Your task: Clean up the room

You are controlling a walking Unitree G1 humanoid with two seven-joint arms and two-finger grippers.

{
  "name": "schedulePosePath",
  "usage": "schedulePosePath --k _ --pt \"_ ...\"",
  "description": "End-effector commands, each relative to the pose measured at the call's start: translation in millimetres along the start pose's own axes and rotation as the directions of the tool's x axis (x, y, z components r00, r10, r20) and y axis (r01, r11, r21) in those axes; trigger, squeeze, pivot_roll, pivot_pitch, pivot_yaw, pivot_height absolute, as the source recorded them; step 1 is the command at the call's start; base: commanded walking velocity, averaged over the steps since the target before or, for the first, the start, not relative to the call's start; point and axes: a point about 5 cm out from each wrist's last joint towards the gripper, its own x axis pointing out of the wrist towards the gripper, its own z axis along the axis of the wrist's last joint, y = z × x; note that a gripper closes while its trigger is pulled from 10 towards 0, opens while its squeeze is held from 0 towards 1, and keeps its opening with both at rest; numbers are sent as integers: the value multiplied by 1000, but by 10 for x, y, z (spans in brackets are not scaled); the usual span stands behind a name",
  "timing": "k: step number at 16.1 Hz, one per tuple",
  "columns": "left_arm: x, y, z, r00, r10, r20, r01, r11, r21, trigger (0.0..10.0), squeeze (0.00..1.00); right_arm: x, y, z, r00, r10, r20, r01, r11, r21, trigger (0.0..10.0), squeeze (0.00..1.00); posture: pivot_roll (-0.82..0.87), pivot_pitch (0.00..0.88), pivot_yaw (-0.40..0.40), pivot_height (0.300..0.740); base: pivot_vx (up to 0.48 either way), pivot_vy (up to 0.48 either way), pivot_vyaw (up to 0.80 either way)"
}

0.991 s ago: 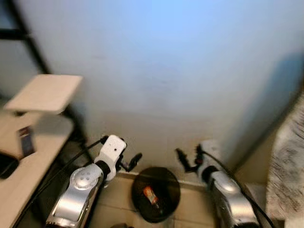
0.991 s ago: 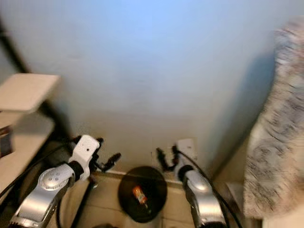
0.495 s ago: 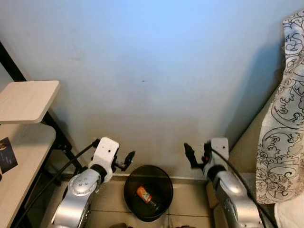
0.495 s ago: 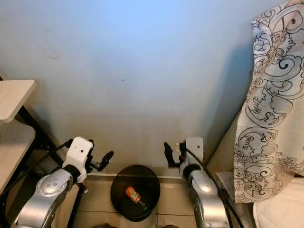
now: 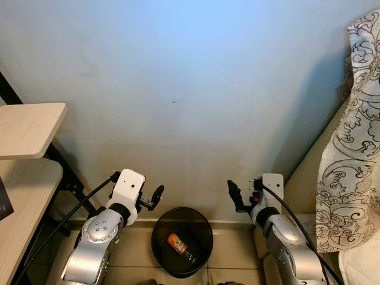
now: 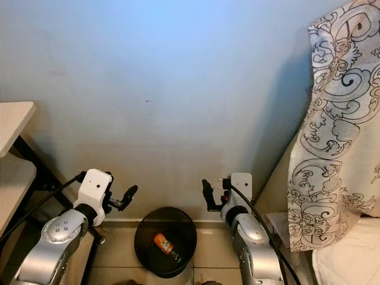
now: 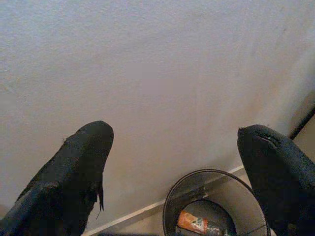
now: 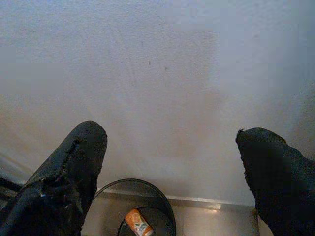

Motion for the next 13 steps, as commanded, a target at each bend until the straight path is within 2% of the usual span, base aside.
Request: schedulePosePath --k 1,6,9,10,11,13 --pt "0 38 48 1000 26 12 -26 1000 9 10000 0 0 16 38 1000 -5 19 6 1000 -12 10000 1000 62 0 30 740 0 0 -663" --pt "14 25 69 999 29 25 -29 1000 3 10000 0 -6 -38 79 999 -29 27 30 999 -40 10000 1000 51 0 20 740 0 0 -549" --pt "8 43 60 999 36 21 -36 999 11 10000 0 28 -43 110 998 -43 41 45 997 -56 10000 1000 57 0 20 740 0 0 0" --pt "7 49 60 999 38 21 -38 999 11 10000 0 31 -35 116 998 -43 44 45 997 -59 10000 482 52 0 24 740 -244 0 0" --pt "9 48 63 999 36 20 -36 999 12 10000 0 27 -33 120 998 -44 46 47 997 -63 10000 8 50 0 25 740 -259 0 0" --pt "9 41 59 999 28 17 -29 999 17 10000 0 6 -49 103 997 -57 44 59 996 -61 10000 0 49 0 28 740 -311 0 0"
